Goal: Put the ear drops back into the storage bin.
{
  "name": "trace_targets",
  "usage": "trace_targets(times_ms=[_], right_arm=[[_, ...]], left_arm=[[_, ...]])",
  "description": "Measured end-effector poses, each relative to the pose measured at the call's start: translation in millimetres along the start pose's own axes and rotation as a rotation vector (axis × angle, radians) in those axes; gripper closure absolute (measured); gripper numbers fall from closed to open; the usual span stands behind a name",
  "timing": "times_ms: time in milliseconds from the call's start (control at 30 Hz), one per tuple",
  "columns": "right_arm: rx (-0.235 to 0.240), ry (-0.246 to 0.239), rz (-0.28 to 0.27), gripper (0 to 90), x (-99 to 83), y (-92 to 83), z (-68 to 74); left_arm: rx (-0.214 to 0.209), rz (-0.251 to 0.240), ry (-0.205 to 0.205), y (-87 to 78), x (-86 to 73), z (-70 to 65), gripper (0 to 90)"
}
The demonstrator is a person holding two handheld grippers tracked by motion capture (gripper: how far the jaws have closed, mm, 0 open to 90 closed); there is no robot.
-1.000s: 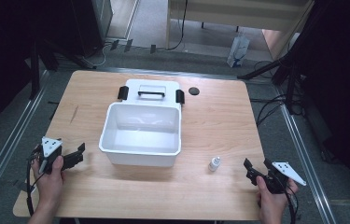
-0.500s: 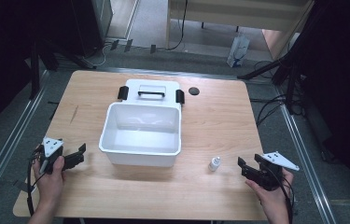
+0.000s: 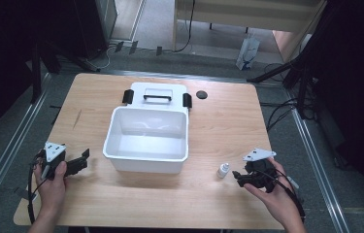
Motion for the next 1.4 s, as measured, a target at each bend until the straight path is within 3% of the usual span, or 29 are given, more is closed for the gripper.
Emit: trace_targets(times_ms=[67, 200, 333, 433, 533, 600, 667, 767, 1000, 1400], right_arm=[[0.021, -0.05, 0.017, 38.3, 5.9, -6.3, -1.5], [0.092, -0.069, 0.063, 38.1, 16.4, -16.6, -7.1], [0.15, -0.118, 0.142, 38.7, 28.0, -24.5, -8.8], [0.163, -0.156, 0.183, 37.8, 37.7, -27.6, -6.2], [0.212, -0.222, 0.225, 33.0, 48.3, -27.2, 1.9], [0.182, -0.27, 0.249, 32.3, 52.5, -22.4, 5.6], [0.171, -0.301, 0.279, 37.7, 56.6, -15.4, 10.0], [0.2, -0.313, 0.324, 46.6, 63.5, -5.6, 14.3], [0.253, -0.324, 0.378, 58.2, 74.5, 5.7, 15.8], [0.241, -0.353, 0.435, 70.1, 77.4, 21.8, 20.5]], left_arm=[[0.0, 0.0, -0.005, 0.3, 0.1, 0.4, 14.3], [0.001, 0.002, -0.009, 0.6, 0.2, 0.7, 14.3], [0.001, 0.002, -0.01, 0.6, 0.3, 0.9, 14.3], [-0.001, 0.002, -0.011, 0.7, 0.3, 0.9, 14.3], [0.0, 0.001, -0.011, 0.7, 0.4, 1.1, 14.3], [0.0, 0.001, -0.013, 1.0, 0.6, 1.4, 14.3], [-0.001, 0.001, -0.015, 1.0, 0.6, 1.5, 14.3], [-0.001, 0.0, -0.016, 1.0, 0.6, 1.6, 14.3], [-0.003, 0.0, -0.02, 1.3, 0.8, 1.8, 14.3], [-0.004, 0.001, -0.02, 1.1, 0.8, 2.1, 14.3]])
Point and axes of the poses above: each handheld gripper's, and its own axes: y roughly forward along the jaws, x roughly out of its top, z roughly to its left, the point moved 3 cm from there along y, roughly forward along the jaws, and after that the axes turned 4 degrees about -y, right-handed, at the moved point
